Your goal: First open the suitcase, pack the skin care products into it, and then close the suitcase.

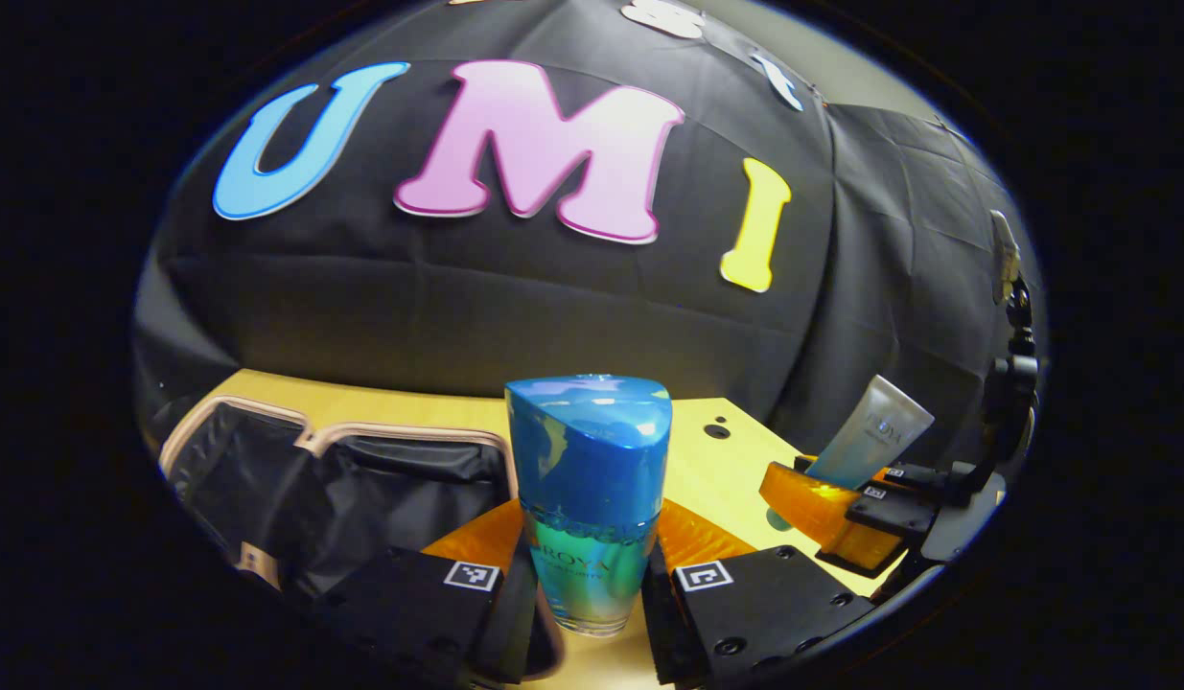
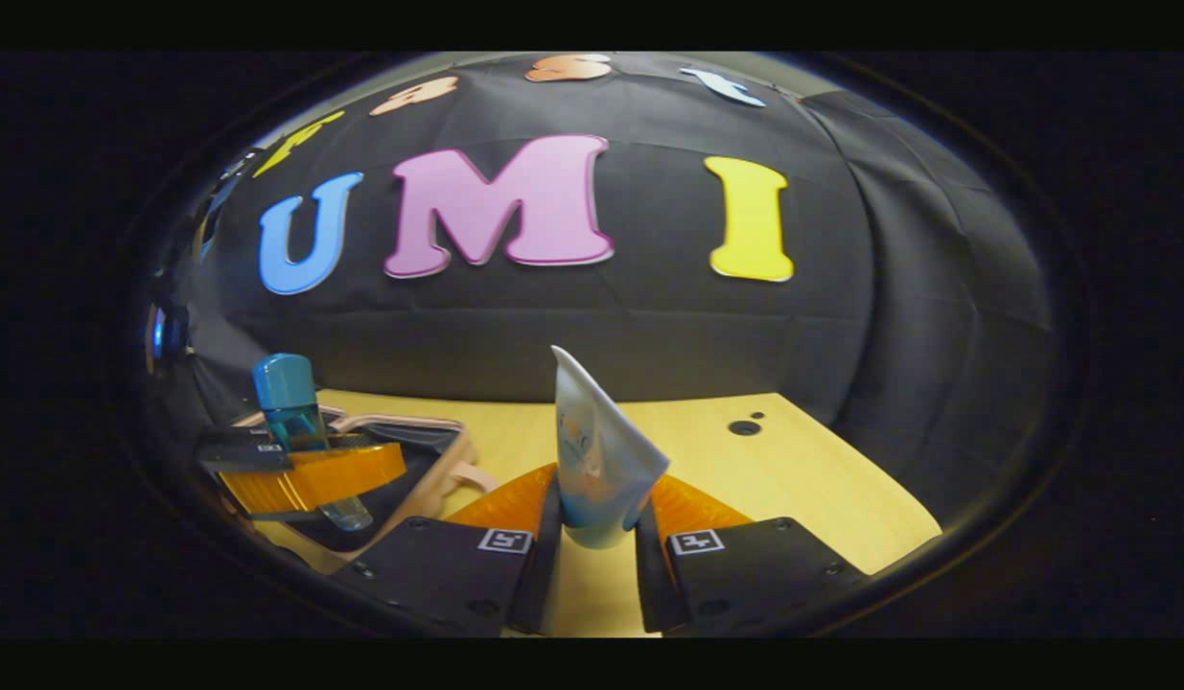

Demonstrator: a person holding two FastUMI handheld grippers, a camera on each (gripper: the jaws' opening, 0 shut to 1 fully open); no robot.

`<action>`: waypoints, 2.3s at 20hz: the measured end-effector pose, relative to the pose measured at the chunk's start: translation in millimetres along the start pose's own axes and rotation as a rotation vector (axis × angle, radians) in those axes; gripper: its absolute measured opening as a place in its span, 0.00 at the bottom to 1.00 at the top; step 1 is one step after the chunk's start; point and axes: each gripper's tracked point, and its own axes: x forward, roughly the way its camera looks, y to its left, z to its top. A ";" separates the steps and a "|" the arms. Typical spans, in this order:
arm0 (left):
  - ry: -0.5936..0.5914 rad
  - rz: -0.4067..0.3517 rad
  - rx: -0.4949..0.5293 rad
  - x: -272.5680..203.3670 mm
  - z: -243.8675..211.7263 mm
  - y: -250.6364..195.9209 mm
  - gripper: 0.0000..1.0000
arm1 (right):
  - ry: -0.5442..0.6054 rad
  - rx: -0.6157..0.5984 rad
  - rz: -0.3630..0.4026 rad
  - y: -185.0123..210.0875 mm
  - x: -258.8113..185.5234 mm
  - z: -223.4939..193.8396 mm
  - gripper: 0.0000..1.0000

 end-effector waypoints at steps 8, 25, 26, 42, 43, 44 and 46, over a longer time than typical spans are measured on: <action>0.300 0.168 -0.003 -8.4 -76.1 138.3 0.53 | 0.055 0.009 0.244 152.7 10.3 -11.8 0.37; 0.676 0.251 -0.141 59.4 -127.0 164.5 0.50 | 0.307 0.068 0.294 160.2 74.8 -74.2 0.37; 0.678 0.266 -0.133 60.2 -128.4 166.1 0.50 | 0.330 0.054 0.291 161.2 76.2 -78.8 0.37; 0.277 0.532 -0.155 -120.0 -27.1 232.6 0.79 | 0.789 0.128 0.106 199.2 77.9 -154.9 0.34; 0.265 0.525 -0.162 -128.2 -26.3 234.1 0.80 | 0.774 0.109 0.094 196.9 80.0 -152.3 0.43; 0.258 0.527 -0.171 -135.0 -25.7 237.3 0.80 | 0.768 0.087 0.082 191.3 78.1 -150.2 0.45; 0.233 0.554 -0.187 -146.3 -25.0 252.7 0.79 | 0.748 0.079 0.095 193.3 70.0 -138.9 0.47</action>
